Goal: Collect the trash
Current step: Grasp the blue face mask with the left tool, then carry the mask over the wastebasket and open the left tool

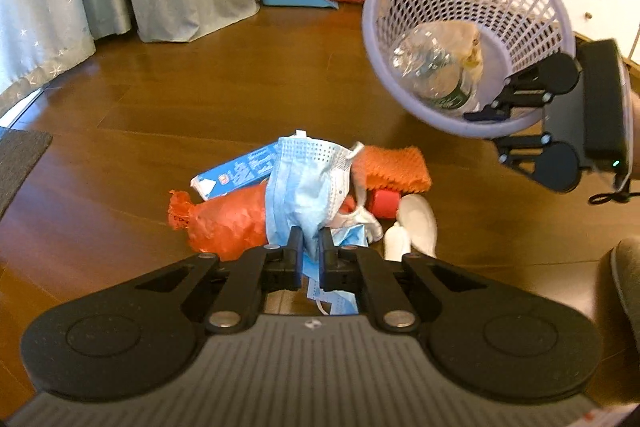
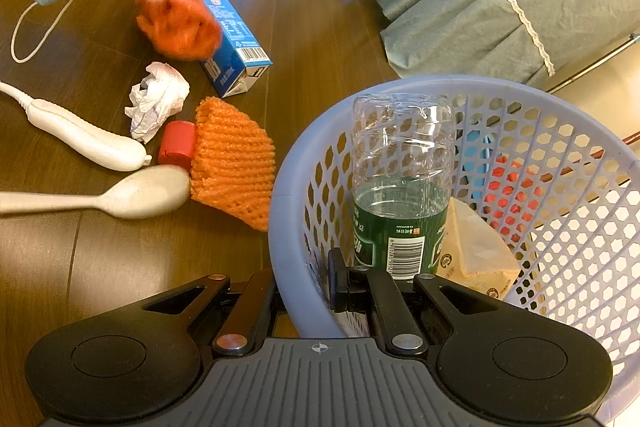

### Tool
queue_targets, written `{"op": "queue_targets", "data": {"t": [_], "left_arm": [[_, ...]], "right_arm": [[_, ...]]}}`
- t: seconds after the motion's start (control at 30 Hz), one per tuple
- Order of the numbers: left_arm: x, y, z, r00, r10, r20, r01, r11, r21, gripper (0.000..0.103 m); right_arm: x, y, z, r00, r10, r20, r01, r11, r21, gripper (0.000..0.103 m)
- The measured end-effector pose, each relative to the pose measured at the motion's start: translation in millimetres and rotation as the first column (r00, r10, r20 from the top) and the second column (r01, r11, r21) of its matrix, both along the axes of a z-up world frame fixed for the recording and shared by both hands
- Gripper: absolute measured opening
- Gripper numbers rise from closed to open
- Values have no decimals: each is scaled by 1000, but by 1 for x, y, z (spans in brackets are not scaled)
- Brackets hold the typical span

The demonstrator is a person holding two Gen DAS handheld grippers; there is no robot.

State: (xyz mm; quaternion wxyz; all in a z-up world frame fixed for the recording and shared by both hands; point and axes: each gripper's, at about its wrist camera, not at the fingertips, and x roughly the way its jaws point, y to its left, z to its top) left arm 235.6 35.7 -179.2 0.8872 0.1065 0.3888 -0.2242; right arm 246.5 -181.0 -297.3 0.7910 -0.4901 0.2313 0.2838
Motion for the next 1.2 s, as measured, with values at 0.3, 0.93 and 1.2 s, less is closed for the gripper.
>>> {"op": "queue_targets", "data": {"t": [0.3, 0.93, 1.2], "left_arm": [[3, -19, 30, 998, -45, 54, 47, 998, -46, 4], [78, -148, 100, 941, -262, 214, 303, 934, -189, 4], [82, -172, 94, 945, -256, 205, 302, 921, -244, 36]], "right_arm": [[-1, -1, 0, 1000, 2, 0, -2, 1000, -1, 4], [0, -5, 2, 1000, -4, -5, 4, 1000, 22, 3], [-1, -6, 3, 1000, -8, -6, 8, 999, 32, 3]]}}
